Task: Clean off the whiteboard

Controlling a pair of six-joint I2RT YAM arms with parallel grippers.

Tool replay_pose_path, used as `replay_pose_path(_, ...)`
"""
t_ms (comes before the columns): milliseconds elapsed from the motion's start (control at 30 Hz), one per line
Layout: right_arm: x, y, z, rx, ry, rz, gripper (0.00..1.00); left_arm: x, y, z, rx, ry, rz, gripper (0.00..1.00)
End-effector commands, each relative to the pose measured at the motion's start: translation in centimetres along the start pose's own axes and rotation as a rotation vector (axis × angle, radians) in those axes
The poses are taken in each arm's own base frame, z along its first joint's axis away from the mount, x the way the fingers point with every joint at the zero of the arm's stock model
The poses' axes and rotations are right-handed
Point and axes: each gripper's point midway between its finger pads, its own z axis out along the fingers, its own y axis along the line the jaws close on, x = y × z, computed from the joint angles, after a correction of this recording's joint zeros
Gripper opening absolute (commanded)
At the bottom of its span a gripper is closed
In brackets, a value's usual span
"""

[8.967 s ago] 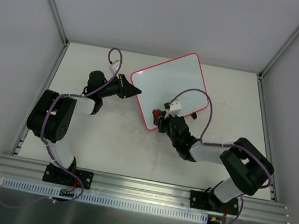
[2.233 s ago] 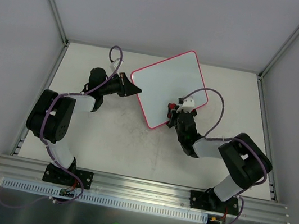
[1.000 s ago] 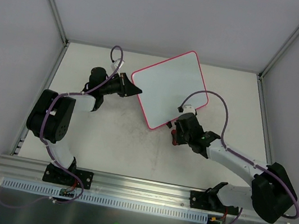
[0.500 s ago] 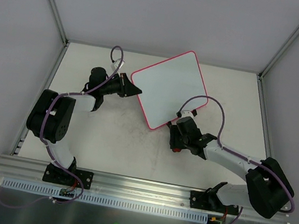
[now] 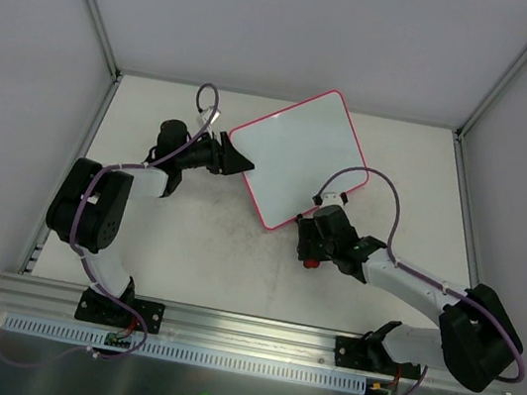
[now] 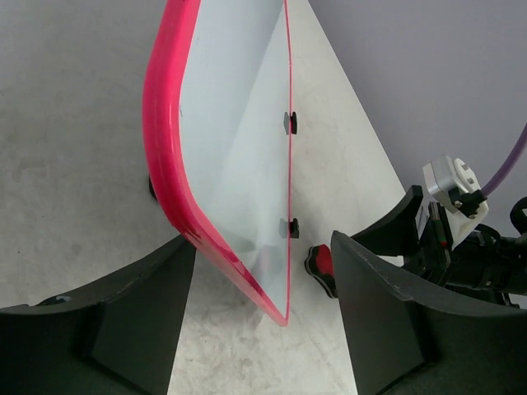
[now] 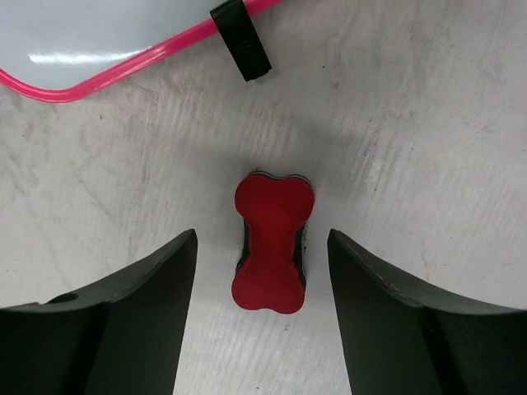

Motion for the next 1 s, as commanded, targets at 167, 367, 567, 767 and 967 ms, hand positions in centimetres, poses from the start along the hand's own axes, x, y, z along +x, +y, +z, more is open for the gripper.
replay_pose_path(167, -3.0, -0.1, -2.1, -0.008, -0.136, 0.001, 0.73, -1.4, -1.1, -0.9, 0.014, -0.046, 0.083, 0.84)
replay_pose_path(367, -4.6, -0.1, -3.2, -0.037, -0.172, -0.019, 0.78, -1.5, -0.5, -1.5, -0.05, -0.059, 0.102, 0.99)
replay_pose_path(567, -5.8, 0.0, -4.5, -0.058, -0.226, -0.036, 0.84, -1.5, 1.5, -3.6, -0.243, -0.089, 0.075, 0.99)
replay_pose_path(767, -7.5, -0.8, -6.8, -0.048, -0.325, 0.015, 0.87, 0.6, 1.5, -6.5, -0.337, -0.101, 0.05, 0.99)
replay_pose_path(967, -7.9, -3.6, -8.3, 0.074, -0.412, 0.086, 0.9, 2.5, -0.2, -9.2, -0.368, -0.123, 0.102, 0.99)
